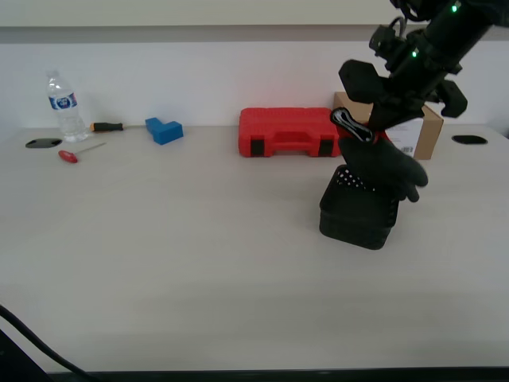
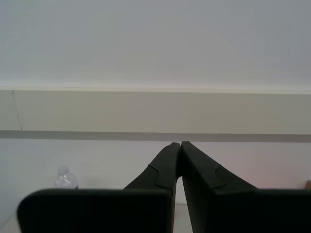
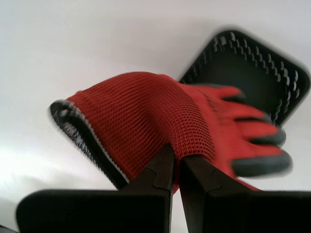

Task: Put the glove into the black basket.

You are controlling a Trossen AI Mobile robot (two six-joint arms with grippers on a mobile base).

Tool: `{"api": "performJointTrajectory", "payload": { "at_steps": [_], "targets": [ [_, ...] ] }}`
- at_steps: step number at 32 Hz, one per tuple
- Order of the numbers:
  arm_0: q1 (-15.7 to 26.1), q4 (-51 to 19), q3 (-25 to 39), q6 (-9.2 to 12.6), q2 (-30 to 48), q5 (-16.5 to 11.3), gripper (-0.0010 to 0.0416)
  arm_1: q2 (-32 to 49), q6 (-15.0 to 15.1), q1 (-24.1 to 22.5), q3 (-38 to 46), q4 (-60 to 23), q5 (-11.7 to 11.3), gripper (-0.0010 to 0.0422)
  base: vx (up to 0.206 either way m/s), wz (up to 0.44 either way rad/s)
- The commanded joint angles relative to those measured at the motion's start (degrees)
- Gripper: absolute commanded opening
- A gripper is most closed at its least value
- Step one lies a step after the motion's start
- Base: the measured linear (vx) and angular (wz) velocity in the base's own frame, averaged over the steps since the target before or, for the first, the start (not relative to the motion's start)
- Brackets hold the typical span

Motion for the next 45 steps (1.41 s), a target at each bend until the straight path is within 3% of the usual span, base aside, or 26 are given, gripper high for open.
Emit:
{"api": "performJointTrajectory", "payload": {
  "at_steps": [1,4,7,11,18,29,31,36,39,45],
  "targets": [
    [-2.25,3.26,-1.51,0.66,4.15,-1.14,-0.0001,0.02,0.0,0.0,0.02,0.15,0.02,0.0,0.0,0.0],
    [-3.74,4.2,-1.55,0.63,6.78,-1.31,-0.0001,0.02,0.02,0.0,0.02,0.17,0.02,0.0,0.0,0.0],
    [-6.27,6.93,-1.29,1.01,11.93,-4.24,-0.0001,0.02,0.0,0.0,0.02,0.13,0.02,0.0,0.0,0.0],
    [-6.93,7.28,0.04,0.98,17.2,-4.61,-0.0001,0.02,0.0,0.02,0.02,0.2,0.0,0.0,0.0,0.0],
    [-6.88,6.95,7.96,1.77,29.35,-8.52,-0.0001,0.04,0.0,0.0,0.02,0.17,0.02,0.0,0.0,0.0],
    [-6.95,5.42,11.65,0.0,29.07,-8.85,0.0023,0.04,0.0,0.0,0.02,0.02,0.0,0.0,0.0,0.0],
    [-6.97,2.47,14.29,-0.04,29.07,-8.7,0.0077,0.04,0.0,0.0,0.02,0.02,0.0,0.0,0.0,0.0],
    [-6.99,0.0,19.17,0.48,28.94,-8.17,0.0162,0.04,0.0,0.0,0.02,0.02,0.0,0.0,0.0,0.0],
    [-6.99,-1.01,22.05,0.5,28.33,-8.2,0.0168,0.04,0.0,0.0,0.04,0.04,0.02,0.0,0.0,0.0],
    [-6.99,-9.84,30.47,0.02,27.78,-8.15,0.0166,0.04,0.0,0.0,0.02,0.02,0.0,0.0,0.0,0.0]
  ]
}}
